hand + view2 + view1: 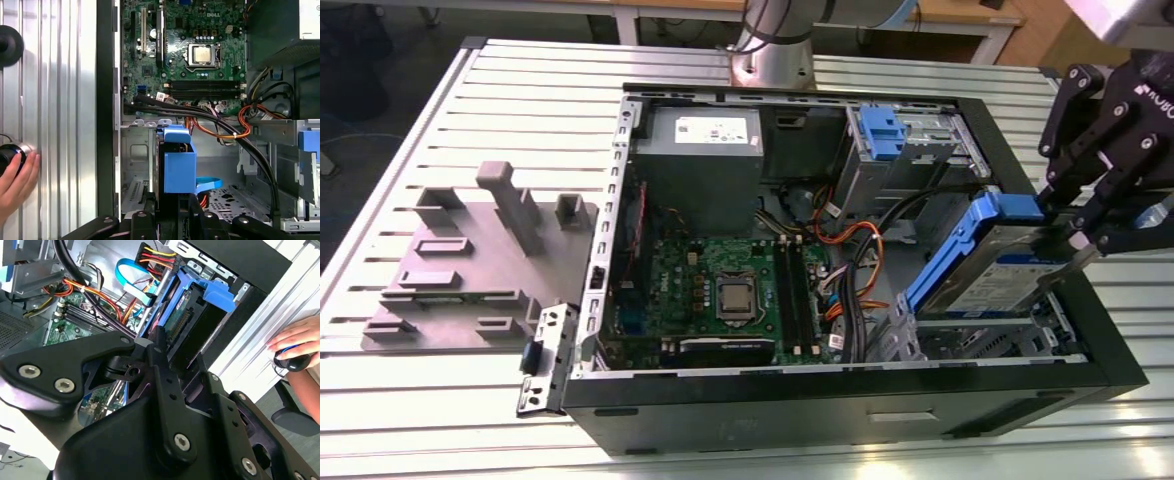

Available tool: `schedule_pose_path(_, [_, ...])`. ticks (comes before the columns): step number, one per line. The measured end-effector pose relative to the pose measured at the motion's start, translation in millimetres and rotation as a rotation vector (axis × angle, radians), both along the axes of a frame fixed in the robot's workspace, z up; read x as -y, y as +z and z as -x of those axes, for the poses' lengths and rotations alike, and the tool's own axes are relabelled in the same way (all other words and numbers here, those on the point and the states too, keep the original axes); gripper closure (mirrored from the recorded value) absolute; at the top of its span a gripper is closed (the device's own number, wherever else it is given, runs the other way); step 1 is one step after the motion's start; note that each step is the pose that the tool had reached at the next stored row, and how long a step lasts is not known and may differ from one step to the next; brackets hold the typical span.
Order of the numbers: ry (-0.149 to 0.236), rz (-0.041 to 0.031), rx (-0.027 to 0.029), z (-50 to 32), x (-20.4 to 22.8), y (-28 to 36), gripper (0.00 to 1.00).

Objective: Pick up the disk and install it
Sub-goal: 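Insert the disk into the insertion slot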

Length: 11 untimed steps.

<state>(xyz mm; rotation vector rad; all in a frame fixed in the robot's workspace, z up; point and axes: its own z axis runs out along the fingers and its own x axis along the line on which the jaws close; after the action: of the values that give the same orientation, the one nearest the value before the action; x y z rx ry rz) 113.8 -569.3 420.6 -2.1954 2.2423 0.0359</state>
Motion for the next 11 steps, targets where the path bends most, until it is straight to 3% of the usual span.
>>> schedule_pose_path(11, [0.000, 0.0047, 0.0000, 0.3, 0.0, -19.9, 0.65])
